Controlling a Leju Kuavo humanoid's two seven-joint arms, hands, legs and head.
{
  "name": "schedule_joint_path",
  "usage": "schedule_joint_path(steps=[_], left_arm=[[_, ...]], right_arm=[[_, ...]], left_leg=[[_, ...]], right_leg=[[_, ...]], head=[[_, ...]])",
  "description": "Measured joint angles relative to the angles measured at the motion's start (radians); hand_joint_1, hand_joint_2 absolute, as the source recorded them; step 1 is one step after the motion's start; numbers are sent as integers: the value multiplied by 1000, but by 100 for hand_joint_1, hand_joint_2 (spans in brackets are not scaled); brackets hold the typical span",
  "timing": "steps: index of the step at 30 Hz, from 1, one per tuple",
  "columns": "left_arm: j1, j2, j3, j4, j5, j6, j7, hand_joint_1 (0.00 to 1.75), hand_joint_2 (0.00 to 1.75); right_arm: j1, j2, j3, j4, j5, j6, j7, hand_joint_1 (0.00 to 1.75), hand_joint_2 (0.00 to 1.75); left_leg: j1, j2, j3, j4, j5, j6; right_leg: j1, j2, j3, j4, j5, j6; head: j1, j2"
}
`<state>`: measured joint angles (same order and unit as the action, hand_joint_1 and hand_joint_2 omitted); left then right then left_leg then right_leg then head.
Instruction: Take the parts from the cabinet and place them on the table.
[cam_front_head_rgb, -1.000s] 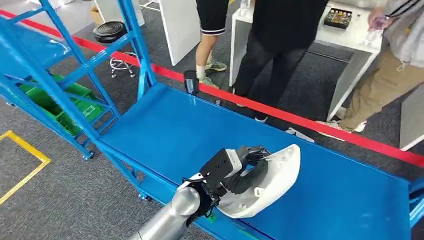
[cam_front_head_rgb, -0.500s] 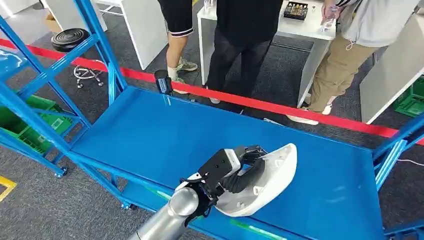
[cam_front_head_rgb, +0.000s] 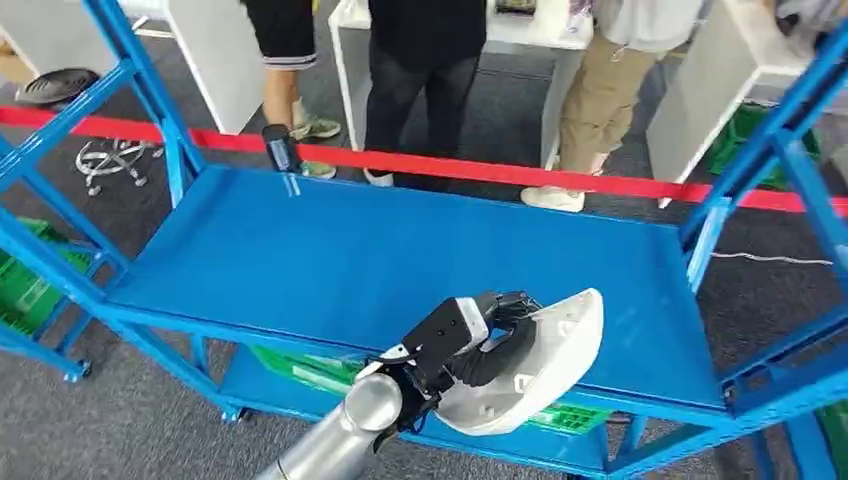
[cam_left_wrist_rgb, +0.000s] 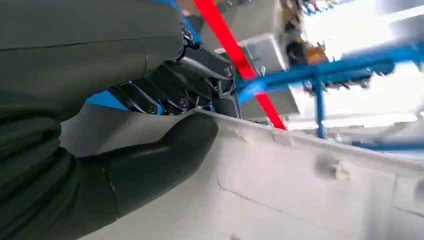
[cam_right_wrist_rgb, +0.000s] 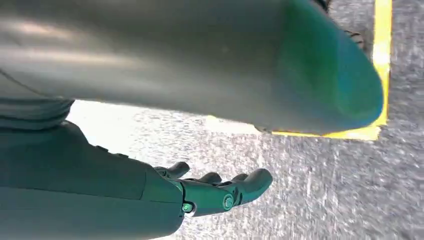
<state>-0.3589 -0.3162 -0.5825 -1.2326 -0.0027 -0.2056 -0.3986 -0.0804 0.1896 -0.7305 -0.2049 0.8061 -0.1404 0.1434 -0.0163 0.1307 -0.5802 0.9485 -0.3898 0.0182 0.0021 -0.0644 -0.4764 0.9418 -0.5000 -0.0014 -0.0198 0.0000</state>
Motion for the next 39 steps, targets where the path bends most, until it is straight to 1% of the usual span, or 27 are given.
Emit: schedule_joint_path(steps=[2,3,4,6,7,8,10,11,12,13,16,17,18,19,21,22,24,26,27,28,29,32,33,35,37,38,39], left_arm=[[-1,1,-4,0,0,0,1,175,175],[-3,1,-5,0,0,0,1,175,175],[-3,2,-5,0,0,0,1,175,175],[-2,3,-5,1,0,-1,0,175,175],[-2,4,-6,2,0,-2,0,175,175],[-2,4,-6,2,1,-3,0,175,175],[-2,3,-7,3,2,-4,0,175,175],[-3,3,-8,3,2,-5,0,175,175],[-4,2,-10,3,2,-9,0,175,175],[-4,1,-13,1,3,-13,0,175,175],[-8,0,-19,2,9,-33,1,175,175],[-9,-2,-26,5,11,-43,2,175,175],[-11,-3,-33,8,17,-53,2,175,175],[-13,-4,-40,10,23,-64,2,175,175],[-16,-4,-51,17,31,-79,3,175,175],[-18,-4,-58,23,37,-84,3,175,175],[-22,-4,-71,36,45,-90,1,175,175],[-27,-5,-82,44,52,-92,-2,175,175],[-28,-6,-85,48,57,-90,-4,175,175],[-30,-9,-89,48,60,-87,-5,175,175],[-33,-8,-90,50,63,-84,-8,175,175],[-38,-9,-93,61,66,-74,-15,175,175],[-40,-8,-93,66,66,-69,-18,175,175],[-40,-5,-92,73,66,-61,-25,175,175],[-37,-2,-92,80,71,-56,-32,175,175],[-35,-1,-92,84,74,-55,-35,175,175],[-34,0,-92,87,75,-54,-35,175,175]], right_arm=[[3,0,0,1,0,0,0,0,0],[1,1,-1,1,0,1,0,0,0],[-1,0,-1,1,-1,1,0,0,0],[-3,1,-1,1,0,2,-2,0,0],[-2,1,-1,1,0,2,-2,0,0],[-1,1,-1,1,0,1,-3,0,0],[0,1,-1,1,0,-3,-8,0,0],[-1,1,-1,1,0,-3,-14,0,0],[-3,1,-1,1,0,-4,-16,0,0],[-4,1,-1,1,-1,-6,-18,0,0],[-2,0,-6,1,-9,-13,-18,0,0],[6,-1,-12,1,-16,-21,-17,0,0],[5,-1,-17,1,-21,-26,-19,0,0],[3,-1,-23,1,-25,-31,-18,0,0],[5,-1,-30,1,-34,-40,-18,0,0],[5,-2,-35,1,-34,-43,-18,0,0],[6,-3,-43,1,-34,-51,-18,0,0],[8,-6,-49,1,-34,-53,-18,0,0],[7,-7,-50,1,-32,-53,-18,0,0],[4,-7,-50,1,-31,-53,-18,0,0],[2,-10,-51,1,-30,-51,-19,0,0],[11,-11,-52,1,-21,-41,-19,0,0],[12,-11,-52,1,-17,-38,-21,0,0],[8,-12,-52,1,-6,-36,-21,0,0],[5,-11,-52,1,3,-30,-24,0,0],[5,-11,-52,1,9,-26,-24,0,0],[6,-11,-51,1,13,-23,-22,0,0]], left_leg=[[-2,5,-5,-2,8,-13],[2,-59,-14,19,-33,-30],[5,-100,-28,67,-96,-35],[10,-125,-64,218,-211,-41],[10,-126,-74,280,-234,-41],[12,-126,-68,308,-224,-41],[15,-131,1,241,-148,-37],[17,-147,62,159,-120,-33],[20,-190,130,66,-131,-28],[21,-238,181,-27,-174,-21],[5,-212,158,-8,-151,-6],[16,-194,148,-13,-135,7],[17,-174,135,-15,-123,16],[16,-163,120,-15,-109,27],[11,-128,86,-12,-84,28],[10,-109,70,-7,-73,29],[9,-77,28,7,-55,25],[10,-48,-14,32,-44,20],[9,-37,-29,47,-41,16],[4,-29,-42,60,-40,12],[3,-20,-46,68,-36,7],[6,10,-44,62,-15,-11],[11,-15,-52,69,-24,-22],[12,-103,-77,153,-149,-35],[13,-126,-103,295,-247,-35],[13,-128,-105,348,-253,-34],[13,-128,-90,355,-228,-32]], right_leg=[[-8,22,-16,-9,26,-14],[-13,30,-30,-11,40,-19],[-14,39,-46,-10,52,-24],[-15,65,-80,-9,80,-25],[-15,77,-97,-8,92,-24],[-16,88,-114,-5,105,-22],[-20,114,-154,4,130,-13],[-22,126,-172,9,142,-7],[-23,138,-183,14,153,-1],[-21,148,-192,14,164,7],[-28,182,-189,-8,202,32],[-30,194,-201,-15,215,40],[-28,148,-213,14,178,36],[-23,109,-229,60,108,35],[-23,78,-261,215,-34,43],[-24,75,-272,292,-64,47],[-25,71,-256,358,-15,52],[-27,57,-164,279,53,54],[-27,31,-88,189,40,52],[-18,-2,-9,85,-22,51],[-13,0,5,41,-48,32],[-13,20,-20,44,-28,8],[-19,24,-30,41,-12,0],[-20,40,-63,41,16,-10],[-20,64,-99,42,44,-12],[-20,76,-116,44,59,-10],[-20,86,-133,47,72,-8]], head=[[0,0],[-2,0],[-7,0],[-10,0],[-11,0],[-12,0],[-13,0],[-13,0],[-14,0],[-14,0],[-16,0],[-18,0],[-17,0],[-7,0],[0,0],[1,0],[2,0],[3,0],[3,0],[5,0],[2,0],[2,0],[3,0],[-2,0],[-5,0],[-6,0],[-7,0]])
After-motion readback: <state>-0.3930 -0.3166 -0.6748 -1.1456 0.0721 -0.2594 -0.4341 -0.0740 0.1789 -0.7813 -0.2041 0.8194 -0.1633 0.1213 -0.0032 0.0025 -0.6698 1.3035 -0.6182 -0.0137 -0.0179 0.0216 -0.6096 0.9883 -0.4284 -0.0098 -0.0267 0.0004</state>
